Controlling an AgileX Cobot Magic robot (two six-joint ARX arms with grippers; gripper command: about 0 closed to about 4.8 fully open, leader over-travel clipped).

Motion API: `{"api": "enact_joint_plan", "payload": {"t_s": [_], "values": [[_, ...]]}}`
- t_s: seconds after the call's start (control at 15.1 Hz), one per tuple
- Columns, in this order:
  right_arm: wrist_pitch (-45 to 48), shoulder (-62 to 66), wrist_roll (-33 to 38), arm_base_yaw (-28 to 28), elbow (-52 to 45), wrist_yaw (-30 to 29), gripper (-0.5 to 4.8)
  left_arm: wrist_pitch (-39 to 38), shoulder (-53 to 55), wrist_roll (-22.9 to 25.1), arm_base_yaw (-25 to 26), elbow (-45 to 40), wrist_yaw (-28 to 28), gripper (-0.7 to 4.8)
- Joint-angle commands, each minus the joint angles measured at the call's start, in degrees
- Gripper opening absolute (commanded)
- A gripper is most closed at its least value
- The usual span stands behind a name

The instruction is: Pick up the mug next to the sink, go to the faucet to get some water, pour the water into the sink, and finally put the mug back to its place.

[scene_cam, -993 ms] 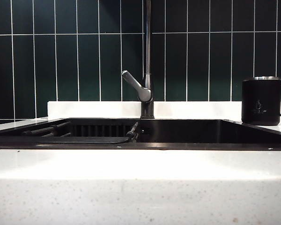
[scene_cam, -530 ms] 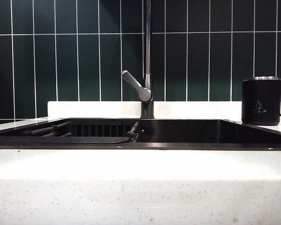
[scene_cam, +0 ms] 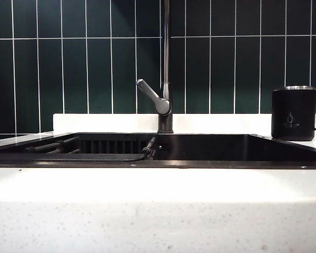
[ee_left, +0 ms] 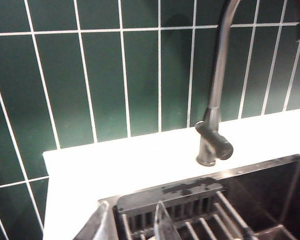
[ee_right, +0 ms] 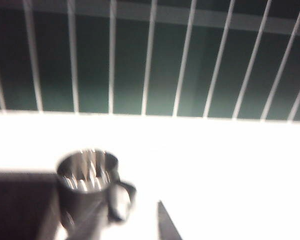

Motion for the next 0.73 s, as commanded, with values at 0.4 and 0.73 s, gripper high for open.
{"api": "enact_joint_plan", "payload": {"t_s": [0.4,0.73], "values": [[4.79,17.27,3.1,0.15,0.15,-7.08,1.53,10.93,18.25,0.76,-0.04,0.15,8.28,1.21],[6.36,18.56,3.15,0.2,0.17,-6.91,1.53,10.23,22.95,0.59,-1.27,3.04,9.99,1.21]]}}
